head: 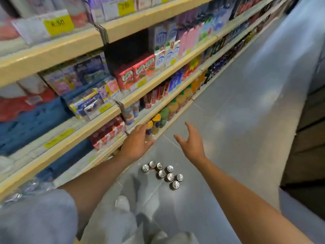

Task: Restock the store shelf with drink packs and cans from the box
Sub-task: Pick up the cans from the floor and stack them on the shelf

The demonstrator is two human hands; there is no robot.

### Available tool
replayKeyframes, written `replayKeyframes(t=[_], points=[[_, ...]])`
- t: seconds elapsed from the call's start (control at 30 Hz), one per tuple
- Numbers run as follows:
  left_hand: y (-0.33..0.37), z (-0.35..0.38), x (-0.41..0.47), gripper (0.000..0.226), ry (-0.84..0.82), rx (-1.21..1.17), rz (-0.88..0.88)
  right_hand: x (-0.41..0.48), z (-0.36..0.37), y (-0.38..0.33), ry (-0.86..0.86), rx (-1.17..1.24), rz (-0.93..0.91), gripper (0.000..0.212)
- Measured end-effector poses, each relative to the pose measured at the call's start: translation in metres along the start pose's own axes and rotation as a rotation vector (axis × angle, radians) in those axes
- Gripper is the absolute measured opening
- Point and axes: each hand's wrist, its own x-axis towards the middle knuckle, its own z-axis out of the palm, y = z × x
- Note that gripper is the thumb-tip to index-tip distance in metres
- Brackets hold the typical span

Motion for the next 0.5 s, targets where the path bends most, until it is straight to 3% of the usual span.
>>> replayKeyframes(t=[0.2,0.4,0.5], points=[[-0.088,0.136,0.047,0.071,-0.213,0.102,-0.078,0.008,0.111,0.117,-0.029,-0.027,0.142,0.075],[-0.196,0.284,0.091,0.043,-0.359,0.374,-0.097,0.006,0.259,0.25,-0.177,-0.067,0.313,0.077],[-0.249,0.365,0.114,0.058,-0.439,0.381,-0.126,0.007,0.336,0.317,-0.293,-0.103,0.366,0.071]])
